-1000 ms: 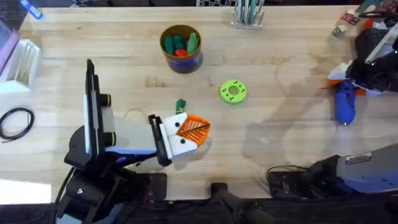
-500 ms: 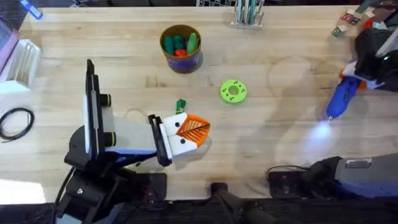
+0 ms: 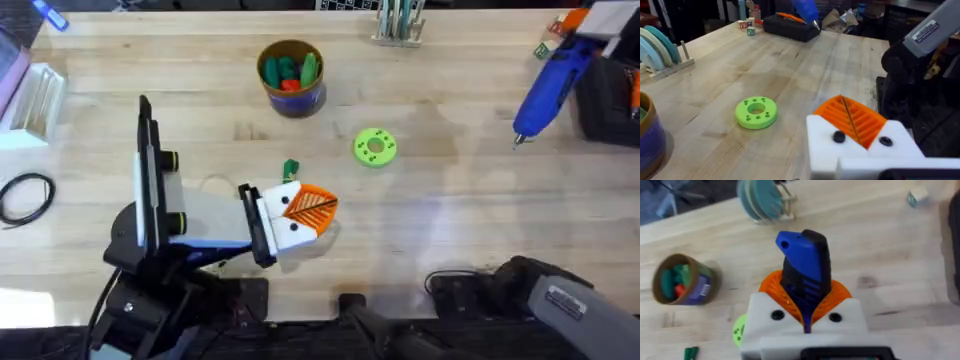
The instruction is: Pick up the gripper from the table and insert it into the empty holder that is missing its gripper. Then pick up a screw, insert it into the mounting hole, and use the screwdriver to tighten it. Finally, clean up the table by picking up the vegetable and placing it into the bucket.
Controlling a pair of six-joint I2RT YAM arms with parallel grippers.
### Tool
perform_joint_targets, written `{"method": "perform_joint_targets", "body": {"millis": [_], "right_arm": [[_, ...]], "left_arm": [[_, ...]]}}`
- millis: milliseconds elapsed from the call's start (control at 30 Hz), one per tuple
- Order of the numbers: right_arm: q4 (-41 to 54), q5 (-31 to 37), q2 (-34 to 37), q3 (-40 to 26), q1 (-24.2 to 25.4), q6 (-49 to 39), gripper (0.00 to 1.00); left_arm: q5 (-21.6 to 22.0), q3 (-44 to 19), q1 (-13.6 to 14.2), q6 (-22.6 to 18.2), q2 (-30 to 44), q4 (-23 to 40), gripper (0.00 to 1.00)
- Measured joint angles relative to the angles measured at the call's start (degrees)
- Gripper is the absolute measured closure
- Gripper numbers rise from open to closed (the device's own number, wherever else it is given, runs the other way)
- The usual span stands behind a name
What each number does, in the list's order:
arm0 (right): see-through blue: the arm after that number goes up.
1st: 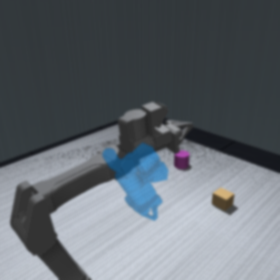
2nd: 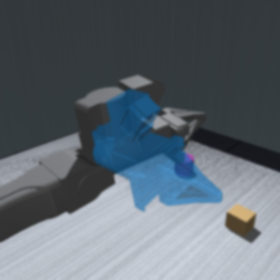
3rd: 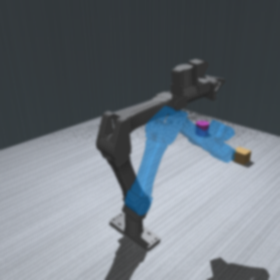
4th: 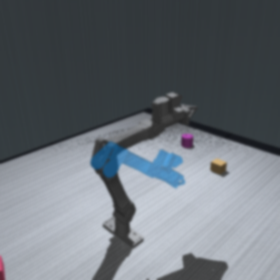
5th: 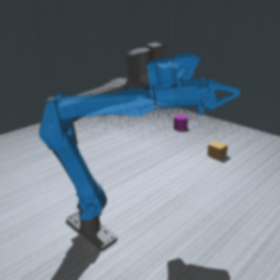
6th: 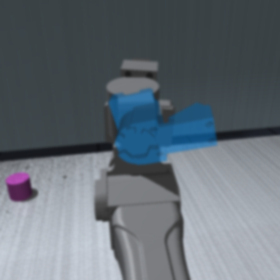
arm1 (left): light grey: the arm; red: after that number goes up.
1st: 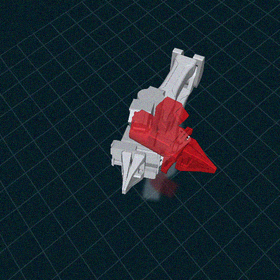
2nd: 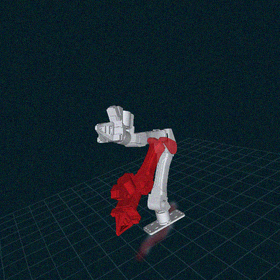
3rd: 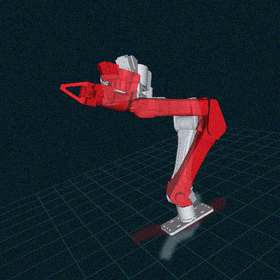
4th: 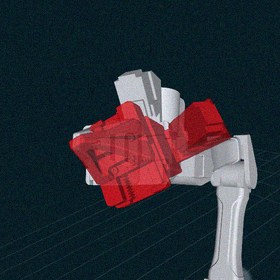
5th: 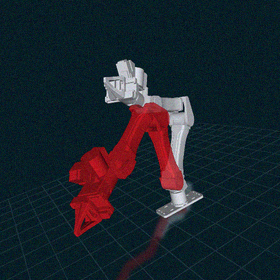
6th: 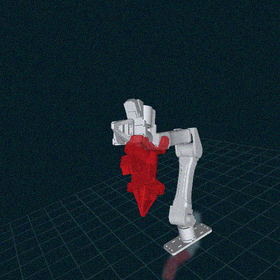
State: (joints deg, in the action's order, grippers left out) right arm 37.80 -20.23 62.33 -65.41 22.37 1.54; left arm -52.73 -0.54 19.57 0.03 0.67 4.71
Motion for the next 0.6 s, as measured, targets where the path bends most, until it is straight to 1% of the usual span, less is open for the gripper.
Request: {"method": "perform_joint_targets", "body": {"millis": [100, 200, 300, 433, 500, 600], "right_arm": [[-1.63, -0.19, -5.72, 1.04, -3.14, 1.42, 0.978], [-6.20, -0.41, -12.25, 4.89, -7.16, 3.33, 0.978], [-14.66, -0.59, -20.08, 11.48, -12.20, 6.95, 0.978], [-27.75, -1.83, -29.78, 21.53, -20.44, 13.94, 0.978], [-32.85, -4.13, -32.28, 25.78, -25.06, 16.38, 0.978], [-37.64, -6.53, -32.62, 29.96, -32.57, 19.52, 0.978]], "left_arm": [[0.00, 0.00, 0.00, 0.00, 0.02, 0.04, 0.986], [0.00, 0.00, 0.00, 0.00, 0.00, 0.04, 0.986], [0.00, 0.00, 0.00, 0.00, 0.00, 0.03, 0.986], [0.00, 0.00, 0.00, 0.00, 0.02, 0.02, 0.986], [0.00, 0.00, 0.00, 0.00, 0.02, 0.03, 0.986], [0.00, 0.00, 0.00, 0.00, 0.01, 0.04, 0.986]]}}
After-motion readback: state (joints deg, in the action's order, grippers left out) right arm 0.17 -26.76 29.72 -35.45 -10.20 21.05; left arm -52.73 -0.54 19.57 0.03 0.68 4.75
